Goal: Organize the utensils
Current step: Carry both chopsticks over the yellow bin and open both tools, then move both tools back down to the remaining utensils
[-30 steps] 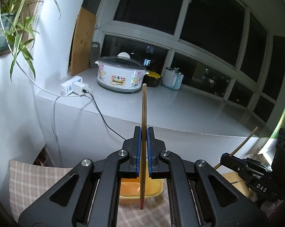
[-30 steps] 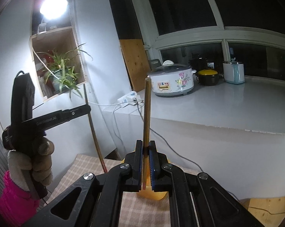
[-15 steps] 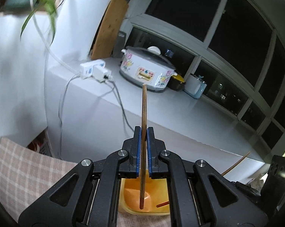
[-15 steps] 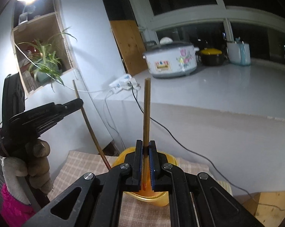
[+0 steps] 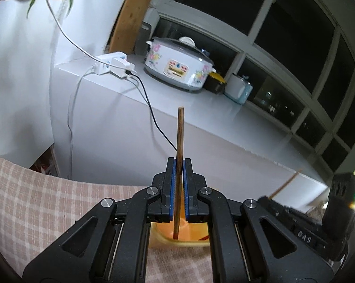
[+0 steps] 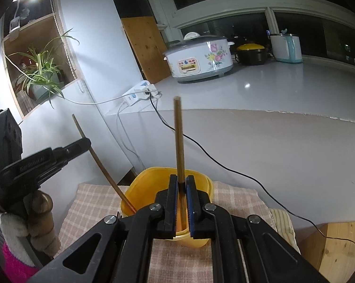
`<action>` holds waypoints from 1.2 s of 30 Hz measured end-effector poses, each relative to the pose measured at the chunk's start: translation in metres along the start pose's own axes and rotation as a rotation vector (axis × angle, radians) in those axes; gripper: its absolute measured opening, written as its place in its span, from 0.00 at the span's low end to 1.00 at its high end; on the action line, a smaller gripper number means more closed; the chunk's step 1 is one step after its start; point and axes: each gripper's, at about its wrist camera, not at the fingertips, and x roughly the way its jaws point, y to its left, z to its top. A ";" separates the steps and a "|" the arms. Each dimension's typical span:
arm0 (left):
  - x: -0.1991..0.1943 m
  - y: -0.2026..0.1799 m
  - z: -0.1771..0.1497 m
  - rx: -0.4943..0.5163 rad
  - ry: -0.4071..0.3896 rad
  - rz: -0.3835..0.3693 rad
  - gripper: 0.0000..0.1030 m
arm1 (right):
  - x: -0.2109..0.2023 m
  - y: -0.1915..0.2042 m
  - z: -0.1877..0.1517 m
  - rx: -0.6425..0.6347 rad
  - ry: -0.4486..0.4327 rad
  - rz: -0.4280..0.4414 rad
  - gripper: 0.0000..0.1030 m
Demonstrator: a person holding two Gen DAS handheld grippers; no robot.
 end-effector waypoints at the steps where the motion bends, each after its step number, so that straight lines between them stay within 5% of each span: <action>1: 0.001 -0.003 -0.002 0.013 0.011 -0.006 0.03 | 0.000 0.000 -0.001 -0.004 -0.002 -0.005 0.14; 4: -0.002 -0.011 -0.011 0.066 0.048 -0.023 0.12 | -0.006 0.003 -0.002 -0.015 -0.030 -0.027 0.42; 5: -0.004 -0.012 -0.012 0.076 0.049 -0.024 0.26 | -0.009 0.004 -0.003 -0.018 -0.039 -0.033 0.44; 7: -0.015 -0.013 -0.016 0.096 0.037 -0.016 0.38 | -0.017 0.006 -0.004 -0.026 -0.059 -0.041 0.45; 13: -0.054 0.002 -0.020 0.100 -0.014 -0.008 0.38 | -0.041 0.013 -0.007 -0.032 -0.114 -0.045 0.47; 21: -0.103 0.046 -0.042 0.101 -0.044 0.108 0.38 | -0.070 0.030 -0.022 -0.047 -0.147 0.020 0.48; 27: -0.104 0.093 -0.075 0.053 0.042 0.191 0.38 | -0.072 0.061 -0.045 -0.113 -0.100 0.113 0.48; 36: -0.071 0.130 -0.148 -0.034 0.248 0.178 0.33 | -0.010 0.098 -0.094 -0.182 0.133 0.198 0.45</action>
